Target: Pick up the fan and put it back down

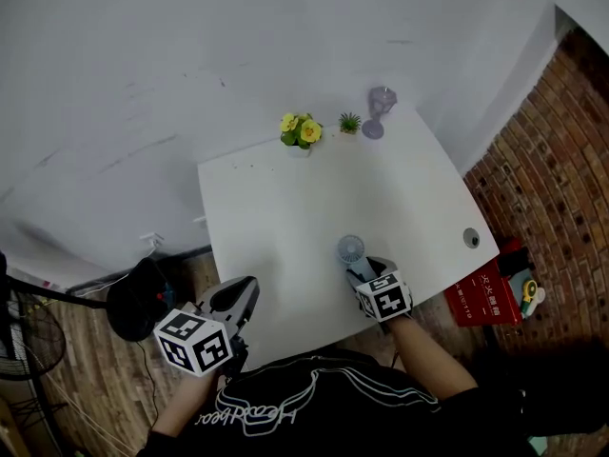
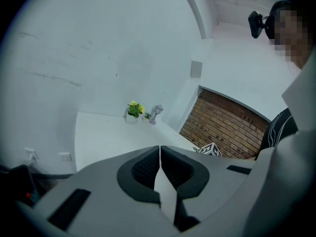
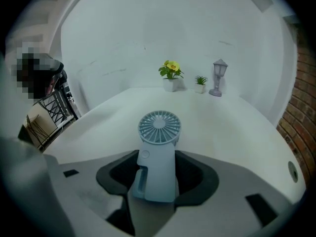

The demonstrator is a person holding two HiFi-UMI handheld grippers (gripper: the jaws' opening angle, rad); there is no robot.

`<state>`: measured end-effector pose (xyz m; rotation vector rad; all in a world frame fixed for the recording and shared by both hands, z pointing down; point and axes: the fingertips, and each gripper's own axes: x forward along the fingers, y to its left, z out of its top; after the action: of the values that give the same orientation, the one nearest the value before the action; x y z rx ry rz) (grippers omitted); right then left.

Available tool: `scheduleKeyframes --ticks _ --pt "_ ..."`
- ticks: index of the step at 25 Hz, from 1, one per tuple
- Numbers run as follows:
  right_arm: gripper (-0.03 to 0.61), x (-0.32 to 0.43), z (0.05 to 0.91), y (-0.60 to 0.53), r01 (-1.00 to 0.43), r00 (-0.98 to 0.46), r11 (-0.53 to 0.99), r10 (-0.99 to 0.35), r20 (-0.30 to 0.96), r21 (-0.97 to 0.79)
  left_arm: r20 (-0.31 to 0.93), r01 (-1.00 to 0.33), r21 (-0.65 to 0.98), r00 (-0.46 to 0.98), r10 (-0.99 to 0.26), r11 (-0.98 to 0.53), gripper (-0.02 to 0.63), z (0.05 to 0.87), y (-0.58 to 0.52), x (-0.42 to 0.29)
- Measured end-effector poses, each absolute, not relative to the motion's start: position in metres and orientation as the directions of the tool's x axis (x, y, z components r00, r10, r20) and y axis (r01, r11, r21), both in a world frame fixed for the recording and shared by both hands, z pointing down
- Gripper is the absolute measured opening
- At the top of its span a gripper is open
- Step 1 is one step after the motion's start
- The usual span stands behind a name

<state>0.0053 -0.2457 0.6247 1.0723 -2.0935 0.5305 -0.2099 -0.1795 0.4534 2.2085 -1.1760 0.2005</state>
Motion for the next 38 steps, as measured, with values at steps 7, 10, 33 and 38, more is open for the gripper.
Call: scheduleKeyframes --ticks 7,10,33,38 --pt "0.259 0.008 0.627 -0.246 -0.812 -0.388 0.583 -0.521 0.76 -0.016 0.415 -0.795 0.444 0.591 -0.691 -0.413 0.035 0.454 -0.173 -0.201" --pt "0.343 0.01 0.625 -0.239 -0.803 -0.398 0.595 -0.508 0.764 -0.023 0.417 -0.795 0.446 0.591 -0.69 -0.411 0.035 0.454 -0.169 -0.197" --pt "0.002 0.044 0.412 -0.099 -0.591 -0.806 0.742 -0.557 0.2 -0.316 0.394 -0.806 0.439 0.569 -0.722 -0.397 0.035 0.419 -0.049 -0.104" --pt "0.002 0.035 0.396 -0.054 -0.476 -0.875 0.806 -0.473 0.1 -0.352 0.371 -0.797 0.424 0.587 -0.72 -0.431 0.035 0.411 -0.017 -0.087"
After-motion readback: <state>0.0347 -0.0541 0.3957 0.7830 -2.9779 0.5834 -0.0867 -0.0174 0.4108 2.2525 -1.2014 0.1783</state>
